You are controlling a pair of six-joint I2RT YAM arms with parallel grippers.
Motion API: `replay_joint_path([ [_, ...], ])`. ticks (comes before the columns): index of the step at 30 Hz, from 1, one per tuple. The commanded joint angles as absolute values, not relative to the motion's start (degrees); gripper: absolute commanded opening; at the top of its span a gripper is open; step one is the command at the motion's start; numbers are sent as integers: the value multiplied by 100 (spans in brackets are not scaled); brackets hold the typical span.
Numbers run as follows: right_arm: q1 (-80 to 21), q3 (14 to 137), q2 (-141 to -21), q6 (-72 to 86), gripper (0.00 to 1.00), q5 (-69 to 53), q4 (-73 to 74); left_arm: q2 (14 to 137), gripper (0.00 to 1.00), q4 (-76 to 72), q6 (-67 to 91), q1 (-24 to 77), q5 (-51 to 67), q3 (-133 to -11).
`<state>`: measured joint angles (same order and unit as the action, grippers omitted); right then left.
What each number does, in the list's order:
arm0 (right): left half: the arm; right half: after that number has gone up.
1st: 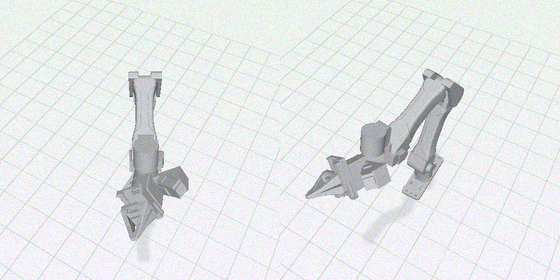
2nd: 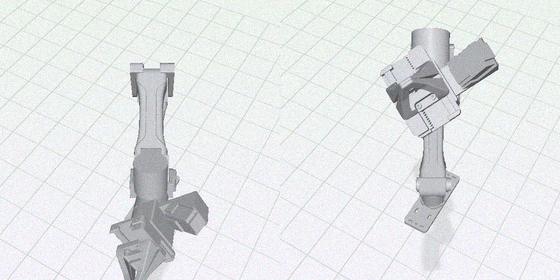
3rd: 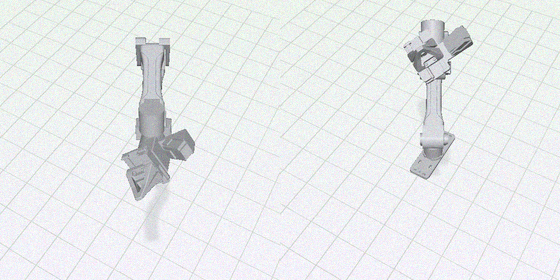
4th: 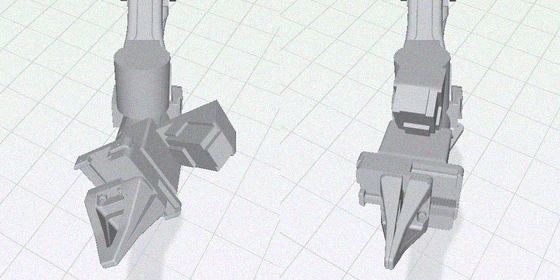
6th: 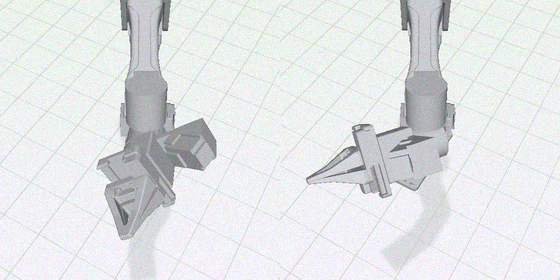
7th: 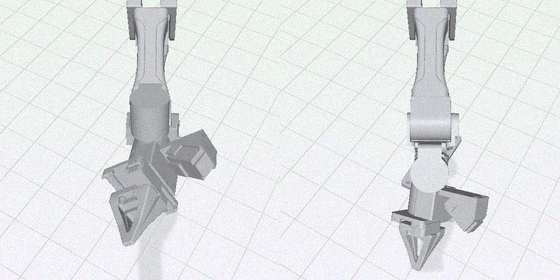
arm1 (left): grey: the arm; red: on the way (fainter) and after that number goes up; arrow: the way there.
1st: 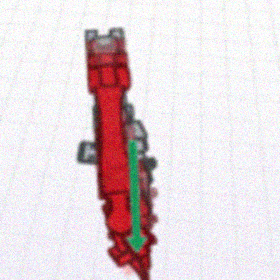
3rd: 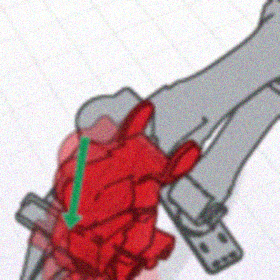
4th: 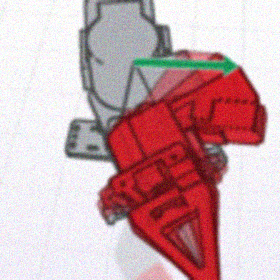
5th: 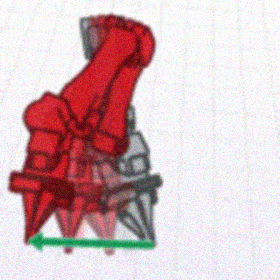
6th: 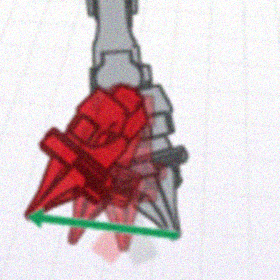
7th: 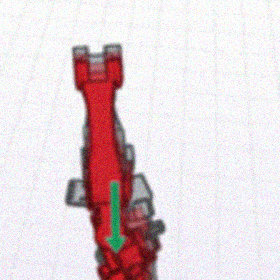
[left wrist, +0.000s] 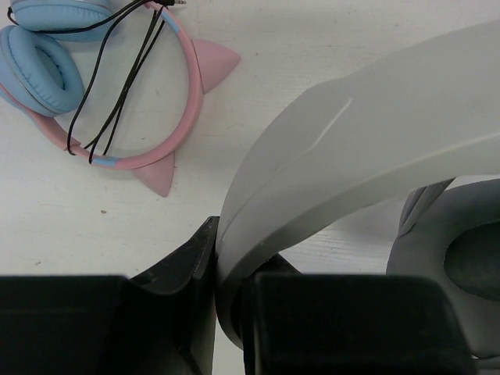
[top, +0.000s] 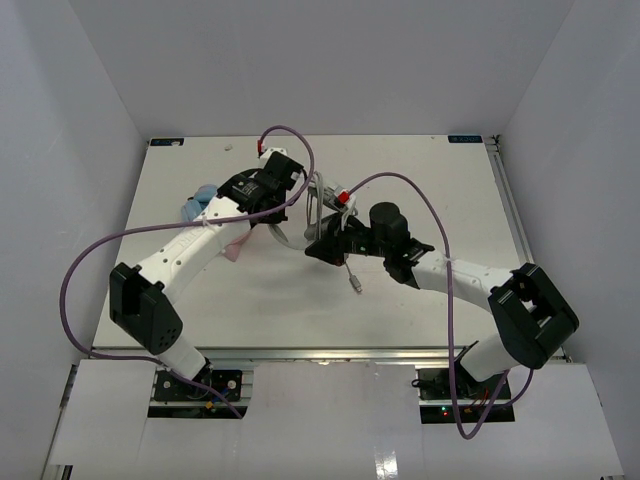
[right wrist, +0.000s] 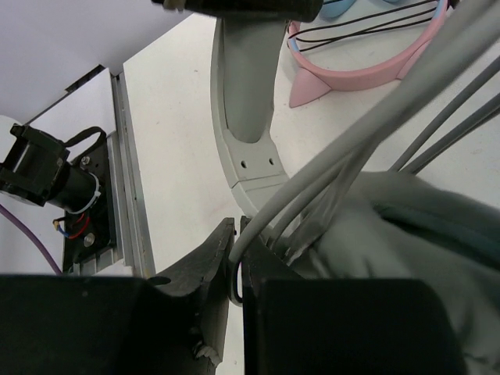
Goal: Wrap the headphones
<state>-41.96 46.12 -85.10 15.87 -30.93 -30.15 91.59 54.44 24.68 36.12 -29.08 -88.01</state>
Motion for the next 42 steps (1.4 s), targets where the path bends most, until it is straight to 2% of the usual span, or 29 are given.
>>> replay_joint_path([
  [1,-4361,4432,-8350,1282,13,-2784,-3131,8396,0,4949,3185,3542,-2430,-9107],
  [15,-4647,4016,-8165,1057,12,-1767,-3256,7885,0,4759,3545,3542,-2168,-9079],
  [23,-4676,3481,-8101,966,13,-1538,-4162,7616,0,4508,3737,3542,-1847,-8825],
  [34,-4676,2760,-8879,947,16,-1487,-5928,7239,0,4300,3892,3542,-1436,-8642],
  [42,-4676,2698,-9653,1053,17,-1441,-6467,7034,0,4281,3902,3542,-1476,-8544],
])
